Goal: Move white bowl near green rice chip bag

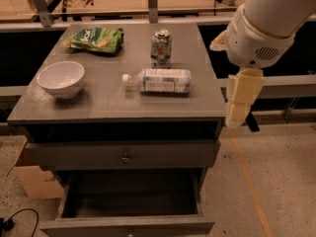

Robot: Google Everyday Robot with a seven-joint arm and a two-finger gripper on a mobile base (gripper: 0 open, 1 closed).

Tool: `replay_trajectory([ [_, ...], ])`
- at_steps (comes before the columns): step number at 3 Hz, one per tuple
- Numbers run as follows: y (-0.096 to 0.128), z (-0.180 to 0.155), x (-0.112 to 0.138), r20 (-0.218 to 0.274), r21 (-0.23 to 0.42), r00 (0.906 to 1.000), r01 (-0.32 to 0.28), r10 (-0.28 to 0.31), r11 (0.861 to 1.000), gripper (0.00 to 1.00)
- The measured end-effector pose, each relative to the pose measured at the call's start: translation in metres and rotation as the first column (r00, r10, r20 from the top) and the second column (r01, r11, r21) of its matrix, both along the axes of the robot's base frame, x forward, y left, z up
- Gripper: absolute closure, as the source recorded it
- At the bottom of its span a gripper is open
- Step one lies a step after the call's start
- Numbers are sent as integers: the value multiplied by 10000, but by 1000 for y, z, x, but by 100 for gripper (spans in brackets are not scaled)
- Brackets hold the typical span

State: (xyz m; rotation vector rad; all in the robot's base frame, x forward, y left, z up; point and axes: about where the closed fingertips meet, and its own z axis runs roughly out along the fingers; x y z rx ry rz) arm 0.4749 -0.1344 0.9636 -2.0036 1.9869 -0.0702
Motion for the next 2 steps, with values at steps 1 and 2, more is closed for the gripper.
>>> replay_trajectory([
  [1, 54, -14, 13, -30, -40, 9897, -1434, 1433, 9897, 0],
  [2, 61, -14, 13, -10, -35, 9875, -1579, 1579, 9875, 0],
])
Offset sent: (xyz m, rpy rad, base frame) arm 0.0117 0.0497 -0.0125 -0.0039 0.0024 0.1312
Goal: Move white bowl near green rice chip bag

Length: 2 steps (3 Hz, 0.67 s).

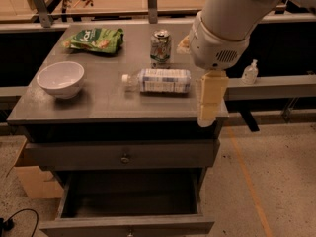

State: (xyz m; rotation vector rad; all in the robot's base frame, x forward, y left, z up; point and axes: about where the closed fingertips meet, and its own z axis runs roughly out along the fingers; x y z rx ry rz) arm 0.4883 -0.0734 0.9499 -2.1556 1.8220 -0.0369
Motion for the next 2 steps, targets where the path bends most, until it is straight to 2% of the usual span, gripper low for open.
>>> replay_trajectory([
  [1, 11, 2, 3, 221, 171, 9996, -174, 171, 9997, 0],
  [2, 52, 6, 18, 605, 208, 9930, -1026, 1012, 9945, 0],
])
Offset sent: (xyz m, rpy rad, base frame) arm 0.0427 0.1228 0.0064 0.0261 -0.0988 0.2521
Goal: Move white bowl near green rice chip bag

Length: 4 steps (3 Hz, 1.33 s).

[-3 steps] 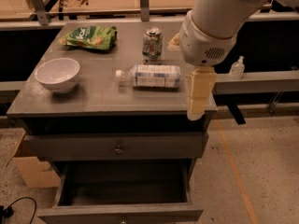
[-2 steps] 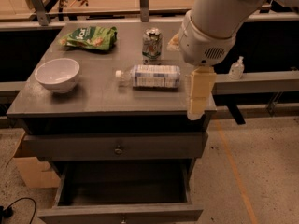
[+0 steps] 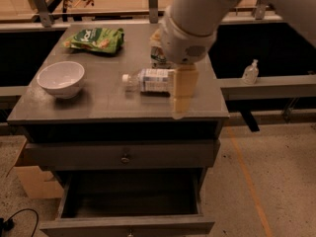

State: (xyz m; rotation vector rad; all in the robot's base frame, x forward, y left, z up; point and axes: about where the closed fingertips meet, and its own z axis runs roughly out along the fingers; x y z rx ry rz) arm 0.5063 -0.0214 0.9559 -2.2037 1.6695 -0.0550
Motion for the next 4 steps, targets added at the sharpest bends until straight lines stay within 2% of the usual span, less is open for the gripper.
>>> replay_trajectory([
  [1, 48, -4, 19, 174, 115, 9972, -730, 728, 9973, 16],
  [2, 94, -5, 34, 405, 275, 9886, -1465, 1453, 9888, 30],
  [3, 133, -5, 42, 534, 304, 9746, -2195, 2177, 9751, 19],
  [4, 174, -14, 53, 493, 318, 9609, -2741, 2724, 9612, 23],
])
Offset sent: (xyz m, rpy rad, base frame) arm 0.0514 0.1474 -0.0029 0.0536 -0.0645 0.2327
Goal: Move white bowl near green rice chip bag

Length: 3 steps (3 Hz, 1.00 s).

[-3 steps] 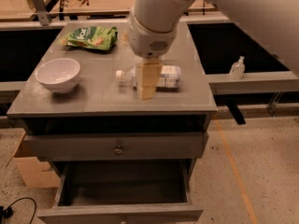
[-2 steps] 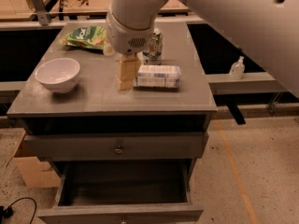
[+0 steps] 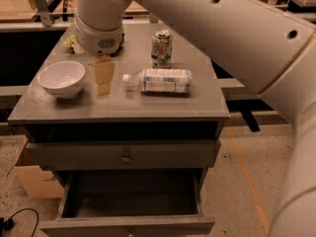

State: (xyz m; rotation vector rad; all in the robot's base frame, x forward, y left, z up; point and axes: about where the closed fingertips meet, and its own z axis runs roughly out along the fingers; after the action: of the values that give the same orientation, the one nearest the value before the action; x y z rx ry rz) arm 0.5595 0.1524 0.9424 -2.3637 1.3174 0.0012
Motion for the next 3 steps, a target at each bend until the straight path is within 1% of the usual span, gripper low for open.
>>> replay_trajectory([
  [1, 34, -15, 8, -231, -116, 9981, -577, 574, 9983, 23],
  [2, 60, -31, 12, -504, -297, 9924, -1140, 1124, 9930, 25],
  [3, 75, -54, 24, -770, -563, 9868, -1469, 1424, 9875, 30],
])
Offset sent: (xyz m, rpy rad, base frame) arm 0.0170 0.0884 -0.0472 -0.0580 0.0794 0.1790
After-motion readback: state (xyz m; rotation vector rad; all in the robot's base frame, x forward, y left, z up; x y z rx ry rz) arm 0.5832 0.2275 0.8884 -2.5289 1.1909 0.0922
